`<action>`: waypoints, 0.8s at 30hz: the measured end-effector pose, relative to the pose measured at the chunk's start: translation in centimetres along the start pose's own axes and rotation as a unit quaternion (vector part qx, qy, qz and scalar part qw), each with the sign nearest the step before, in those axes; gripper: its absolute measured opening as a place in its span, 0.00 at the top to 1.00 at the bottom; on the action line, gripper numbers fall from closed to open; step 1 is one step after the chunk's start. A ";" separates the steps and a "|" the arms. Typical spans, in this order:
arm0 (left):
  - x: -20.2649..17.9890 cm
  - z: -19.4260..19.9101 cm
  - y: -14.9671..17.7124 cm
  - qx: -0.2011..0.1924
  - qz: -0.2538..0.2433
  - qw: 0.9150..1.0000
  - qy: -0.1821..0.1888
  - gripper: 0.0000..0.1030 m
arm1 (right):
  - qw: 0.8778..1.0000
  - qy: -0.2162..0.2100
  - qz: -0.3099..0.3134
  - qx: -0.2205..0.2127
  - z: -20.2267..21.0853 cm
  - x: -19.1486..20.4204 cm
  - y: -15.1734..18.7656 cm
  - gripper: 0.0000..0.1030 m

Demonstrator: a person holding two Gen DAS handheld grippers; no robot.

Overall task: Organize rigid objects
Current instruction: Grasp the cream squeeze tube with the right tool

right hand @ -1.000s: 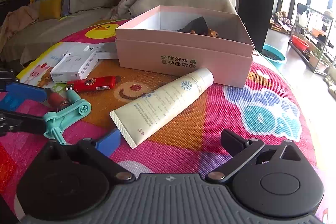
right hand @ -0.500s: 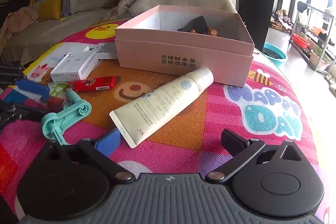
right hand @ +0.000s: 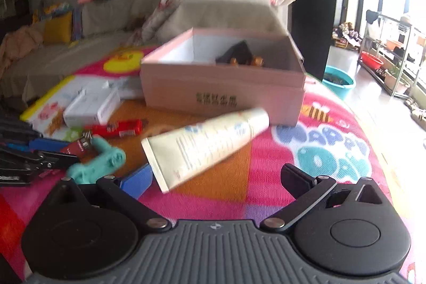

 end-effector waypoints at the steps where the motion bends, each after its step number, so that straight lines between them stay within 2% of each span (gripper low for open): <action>1: 0.4 0.0 0.0 -0.003 0.022 1.000 -0.004 0.77 | 1.000 -0.001 -0.007 -0.001 -0.3 0.0 -0.4 0.01; 3: 0.5 0.1 0.0 -0.007 0.044 0.999 -0.009 0.77 | 1.000 0.008 -0.018 0.001 -1.5 0.2 -1.3 0.01; 7: -0.2 0.3 0.3 -0.019 0.037 0.999 -0.022 0.76 | 0.997 0.044 -0.050 0.024 -5.2 0.0 -2.4 0.01; 9: -0.4 0.5 0.4 -0.022 0.033 0.999 -0.011 0.69 | 0.997 0.055 -0.053 0.031 -6.6 -0.2 -2.6 0.09; 11: -0.5 0.6 0.6 -0.023 0.030 0.999 0.001 0.67 | 0.996 0.052 -0.045 0.050 -7.3 -0.2 -2.4 0.29; 12: -0.5 0.6 0.6 -0.023 0.028 0.999 0.004 0.67 | 0.997 0.053 -0.034 0.048 -7.1 0.0 -2.2 0.32; 13: -0.4 0.6 0.7 -0.023 0.029 0.999 0.006 0.67 | 0.998 0.047 -0.021 0.049 -6.7 0.2 -2.1 0.44; 14: -0.4 0.6 0.7 -0.023 0.031 0.999 0.007 0.67 | 0.998 0.037 -0.007 0.053 -6.3 0.4 -1.9 0.51; 16: -0.4 0.6 0.7 -0.025 0.031 0.999 0.007 0.67 | 0.998 0.021 0.017 0.058 -4.9 0.7 -1.4 0.59; 19: -0.4 0.6 0.8 -0.028 0.030 0.999 0.007 0.67 | 0.997 -0.007 0.057 0.060 -2.5 1.2 0.0 0.60; 21: -0.4 0.6 0.8 -0.029 0.029 0.999 0.005 0.68 | 0.995 -0.012 0.078 0.054 -1.1 1.3 0.7 0.60; 24: -0.5 0.7 0.9 -0.029 0.026 0.999 0.002 0.68 | 0.995 -0.009 0.078 0.054 -0.4 1.0 0.9 0.58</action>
Point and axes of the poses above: each gripper's, at about its wrist camera, not at the fingertips, and z roughly against the way its jaws point, x to its left, y to its underside, the point moved 3 cm from there along -z, roughly the way its jaws point, and after that the axes turned 8 degrees about -x, right-handed, at the moved point
